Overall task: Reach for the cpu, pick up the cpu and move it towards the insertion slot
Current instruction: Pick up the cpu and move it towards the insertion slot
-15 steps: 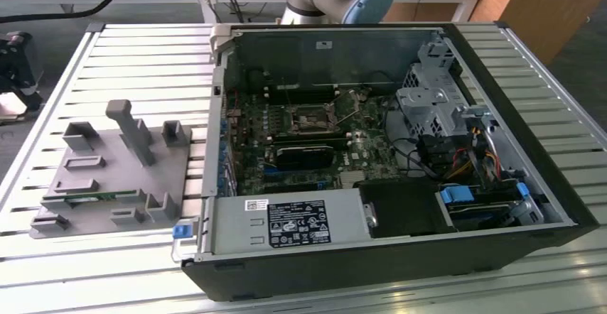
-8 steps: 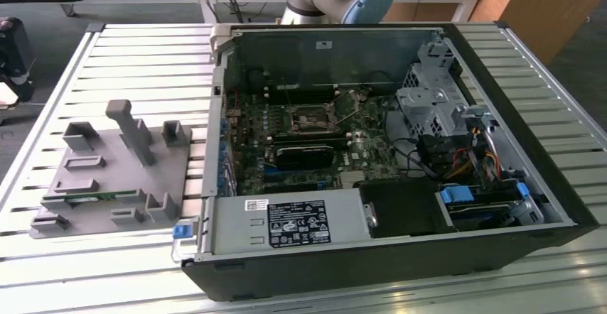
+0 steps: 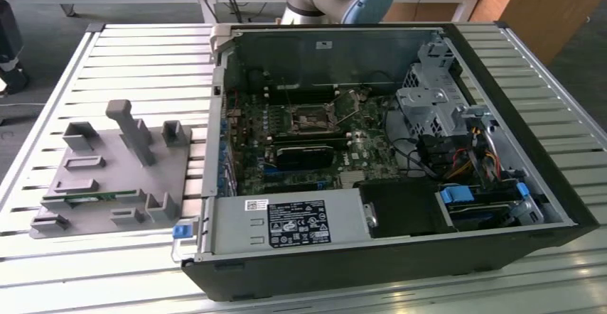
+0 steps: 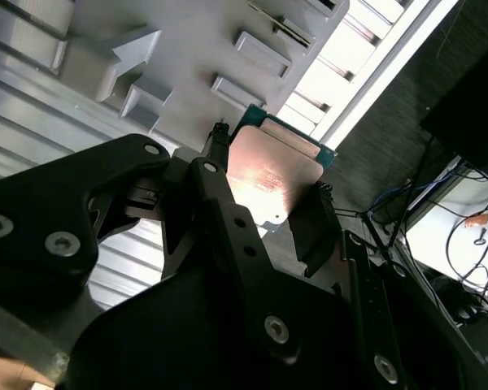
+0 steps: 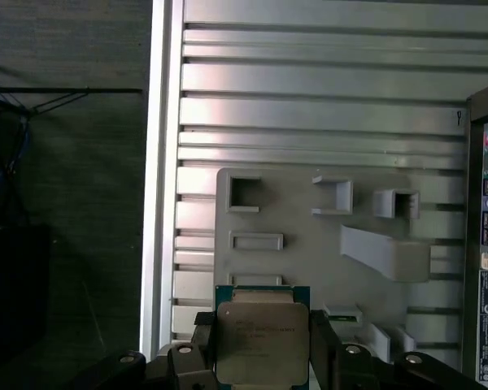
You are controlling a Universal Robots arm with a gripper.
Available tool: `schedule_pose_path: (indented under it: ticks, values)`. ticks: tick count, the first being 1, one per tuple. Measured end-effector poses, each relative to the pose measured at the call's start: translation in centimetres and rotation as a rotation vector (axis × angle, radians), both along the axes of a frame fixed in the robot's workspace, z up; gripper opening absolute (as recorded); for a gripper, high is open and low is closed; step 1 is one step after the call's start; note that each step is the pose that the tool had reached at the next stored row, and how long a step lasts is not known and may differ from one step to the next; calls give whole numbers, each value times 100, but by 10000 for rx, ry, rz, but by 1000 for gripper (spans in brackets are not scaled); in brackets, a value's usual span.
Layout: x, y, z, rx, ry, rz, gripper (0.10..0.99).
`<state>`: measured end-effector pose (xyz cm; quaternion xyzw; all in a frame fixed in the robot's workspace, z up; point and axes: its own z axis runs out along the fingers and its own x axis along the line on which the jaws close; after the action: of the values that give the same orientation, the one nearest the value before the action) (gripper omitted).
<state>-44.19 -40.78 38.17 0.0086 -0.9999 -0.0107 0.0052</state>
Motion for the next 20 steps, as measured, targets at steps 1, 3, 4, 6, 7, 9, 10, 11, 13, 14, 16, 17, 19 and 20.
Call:
schedule_pose_path:
  ticks: [1,3,4,6,7,9,10,11,13,14,16,17,19,20]
  values:
    - [0,0,25,-3,-1,0,541]
    - [0,2,71,-13,-1,0,541]
    - [0,3,93,-20,0,-1,541]
    - [0,3,132,-35,0,1,541]
    - [0,4,152,-44,0,0,541]
    - [0,5,201,-56,0,0,541]
    - [0,5,230,-60,-1,1,541]
    - [0,6,262,-66,-1,0,541]
    - [-1,10,327,-83,0,-1,541]
    - [0,11,369,-88,0,0,541]
    - [0,15,443,-99,0,0,541]
    - [0,15,470,-106,1,1,541]
    - [9,16,483,-107,-3,0,541]
    - [20,17,483,-109,-2,0,541]
